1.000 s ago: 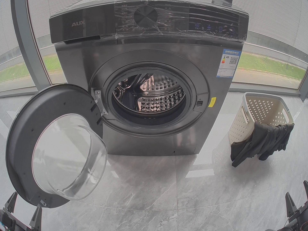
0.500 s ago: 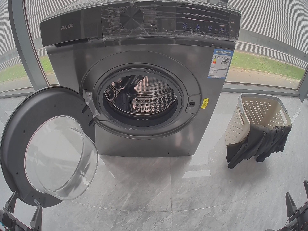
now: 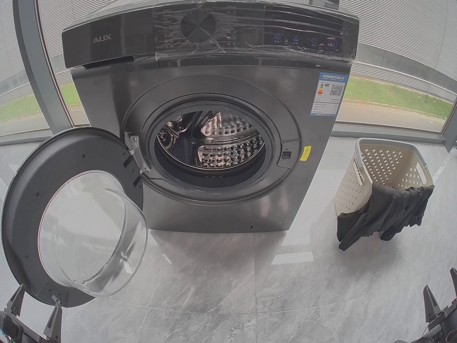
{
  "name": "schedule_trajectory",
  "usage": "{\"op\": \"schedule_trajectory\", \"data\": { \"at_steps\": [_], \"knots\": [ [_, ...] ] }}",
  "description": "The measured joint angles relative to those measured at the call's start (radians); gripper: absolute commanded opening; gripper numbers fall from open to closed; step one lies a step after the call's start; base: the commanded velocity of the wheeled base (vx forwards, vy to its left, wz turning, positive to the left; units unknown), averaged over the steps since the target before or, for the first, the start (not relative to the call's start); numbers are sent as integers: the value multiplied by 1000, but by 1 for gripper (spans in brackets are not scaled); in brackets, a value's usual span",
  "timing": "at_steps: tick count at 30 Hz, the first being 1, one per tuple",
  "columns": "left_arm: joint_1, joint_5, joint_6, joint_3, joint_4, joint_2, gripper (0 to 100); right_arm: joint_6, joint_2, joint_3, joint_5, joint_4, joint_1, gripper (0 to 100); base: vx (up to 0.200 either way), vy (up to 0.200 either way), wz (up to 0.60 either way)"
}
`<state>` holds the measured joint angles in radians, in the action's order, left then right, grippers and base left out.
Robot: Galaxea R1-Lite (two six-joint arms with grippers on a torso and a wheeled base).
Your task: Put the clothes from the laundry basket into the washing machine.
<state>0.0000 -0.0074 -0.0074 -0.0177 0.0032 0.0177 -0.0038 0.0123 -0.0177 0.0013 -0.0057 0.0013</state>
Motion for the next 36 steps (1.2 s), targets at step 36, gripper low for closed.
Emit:
{"op": "schedule_trajectory", "data": {
  "at_steps": [36],
  "knots": [
    [0,0,1,0,0,0,100,-2,2,0,6,0,1,100,0,-200,0]
  ]
}}
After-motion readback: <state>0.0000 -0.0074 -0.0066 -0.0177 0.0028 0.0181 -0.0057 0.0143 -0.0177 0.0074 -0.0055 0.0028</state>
